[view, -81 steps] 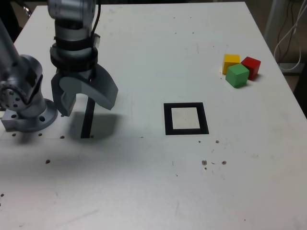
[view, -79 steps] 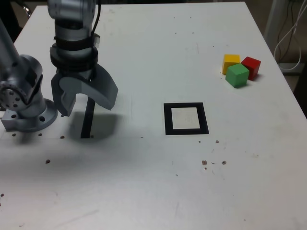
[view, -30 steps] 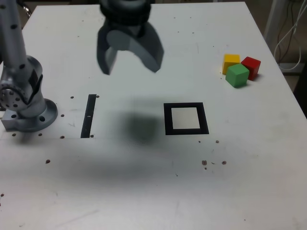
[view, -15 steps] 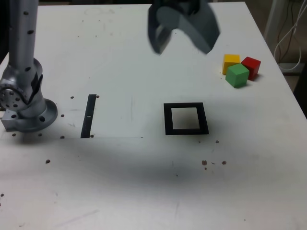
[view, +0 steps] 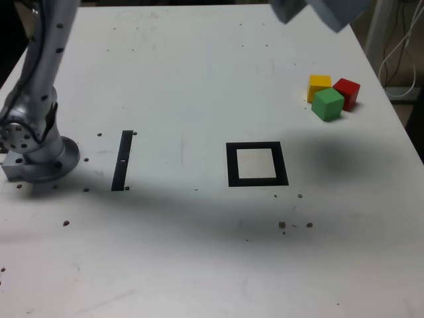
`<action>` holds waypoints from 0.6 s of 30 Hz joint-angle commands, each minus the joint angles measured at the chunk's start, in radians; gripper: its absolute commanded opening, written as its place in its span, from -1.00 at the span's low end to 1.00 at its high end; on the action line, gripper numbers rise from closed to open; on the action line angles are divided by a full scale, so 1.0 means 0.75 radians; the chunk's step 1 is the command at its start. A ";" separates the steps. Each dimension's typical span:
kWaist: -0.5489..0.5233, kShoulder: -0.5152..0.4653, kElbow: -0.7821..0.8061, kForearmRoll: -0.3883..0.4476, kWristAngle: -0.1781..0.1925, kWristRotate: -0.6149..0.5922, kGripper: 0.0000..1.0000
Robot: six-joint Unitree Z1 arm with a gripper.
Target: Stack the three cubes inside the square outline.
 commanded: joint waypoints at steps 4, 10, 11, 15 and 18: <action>0.052 0.141 -0.141 0.022 -0.034 0.135 0.99; 0.066 0.251 -0.197 0.021 0.003 0.178 0.98; 0.067 0.267 -0.208 0.021 0.012 0.181 0.98; 0.067 0.321 -0.265 0.019 0.050 0.189 0.98; 0.067 0.369 -0.320 0.018 0.075 0.195 0.98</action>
